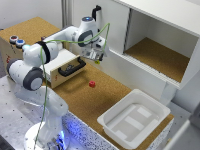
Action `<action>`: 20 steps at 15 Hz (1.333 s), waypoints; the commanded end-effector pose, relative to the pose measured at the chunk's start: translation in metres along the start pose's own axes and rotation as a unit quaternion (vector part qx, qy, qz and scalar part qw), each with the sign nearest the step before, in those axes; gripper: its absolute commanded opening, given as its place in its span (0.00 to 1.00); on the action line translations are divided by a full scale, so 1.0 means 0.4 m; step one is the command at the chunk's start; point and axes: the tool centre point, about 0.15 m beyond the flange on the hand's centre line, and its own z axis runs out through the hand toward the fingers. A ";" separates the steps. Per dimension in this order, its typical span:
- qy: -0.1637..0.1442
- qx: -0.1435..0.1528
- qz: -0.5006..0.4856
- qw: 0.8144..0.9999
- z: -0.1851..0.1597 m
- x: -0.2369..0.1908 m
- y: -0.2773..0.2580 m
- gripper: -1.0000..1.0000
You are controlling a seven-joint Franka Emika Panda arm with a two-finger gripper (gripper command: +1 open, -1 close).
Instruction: Place the yellow block inside the right cabinet
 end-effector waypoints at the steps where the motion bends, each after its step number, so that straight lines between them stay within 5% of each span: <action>1: 0.005 0.003 0.008 1.000 0.061 0.066 0.140 0.00; 10: 0.058 -0.006 0.044 0.997 0.132 0.211 0.428 0.00; 20: 0.130 0.005 0.061 0.990 0.182 0.425 0.554 0.00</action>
